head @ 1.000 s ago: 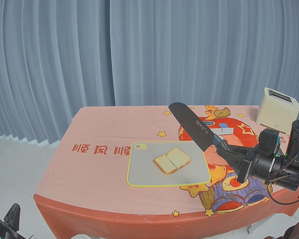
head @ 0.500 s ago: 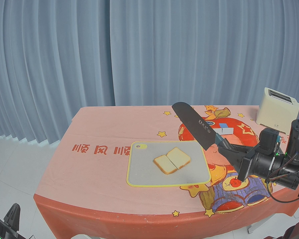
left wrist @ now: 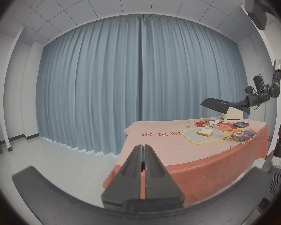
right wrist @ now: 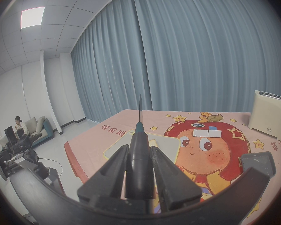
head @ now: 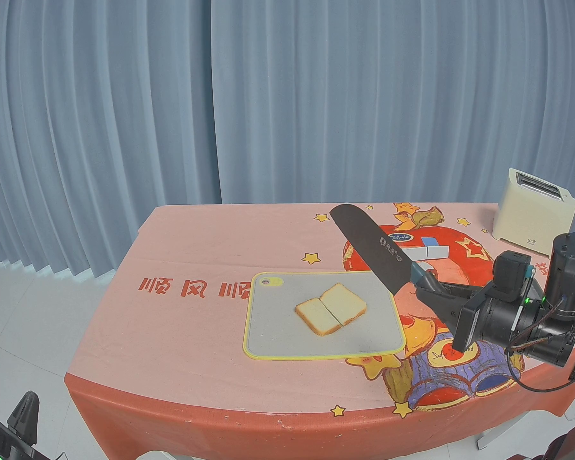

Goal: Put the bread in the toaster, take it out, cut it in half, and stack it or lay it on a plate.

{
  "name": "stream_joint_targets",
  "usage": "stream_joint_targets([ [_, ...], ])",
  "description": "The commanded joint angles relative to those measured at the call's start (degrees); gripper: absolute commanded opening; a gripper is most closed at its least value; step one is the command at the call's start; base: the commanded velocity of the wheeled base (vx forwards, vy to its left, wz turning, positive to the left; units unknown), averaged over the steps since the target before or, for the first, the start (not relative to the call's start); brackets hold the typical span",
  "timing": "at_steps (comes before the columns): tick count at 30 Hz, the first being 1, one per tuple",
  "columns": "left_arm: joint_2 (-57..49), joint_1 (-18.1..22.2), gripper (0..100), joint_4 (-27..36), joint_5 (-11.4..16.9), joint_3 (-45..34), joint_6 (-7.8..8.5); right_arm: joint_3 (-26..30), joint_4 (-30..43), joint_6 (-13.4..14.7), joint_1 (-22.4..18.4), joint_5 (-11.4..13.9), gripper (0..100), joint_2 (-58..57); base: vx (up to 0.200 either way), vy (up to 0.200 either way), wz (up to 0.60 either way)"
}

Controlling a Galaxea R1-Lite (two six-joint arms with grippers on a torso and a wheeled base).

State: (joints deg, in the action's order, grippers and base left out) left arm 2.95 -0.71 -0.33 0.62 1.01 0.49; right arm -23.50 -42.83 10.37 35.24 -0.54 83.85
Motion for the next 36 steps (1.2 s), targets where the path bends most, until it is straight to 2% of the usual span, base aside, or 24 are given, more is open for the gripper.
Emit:
stream_joint_targets([
  [1,0.2,0.0,0,0.0,0.0,-1.0,-0.05,0.0,-0.1,0.0,-0.1,-0.1,0,0.4,0.0,0.0,0.0],
  [32,0.2,0.0,0,0.0,0.0,-1.0,0.04,0.3,0.3,0.0,-0.4,-0.2,0,0.0,0.0,0.0,0.0],
  [36,0.2,0.0,0,0.0,0.0,-1.0,0.04,0.0,0.4,0.0,-2.0,-0.3,0,0.9,0.0,0.0,0.0],
])
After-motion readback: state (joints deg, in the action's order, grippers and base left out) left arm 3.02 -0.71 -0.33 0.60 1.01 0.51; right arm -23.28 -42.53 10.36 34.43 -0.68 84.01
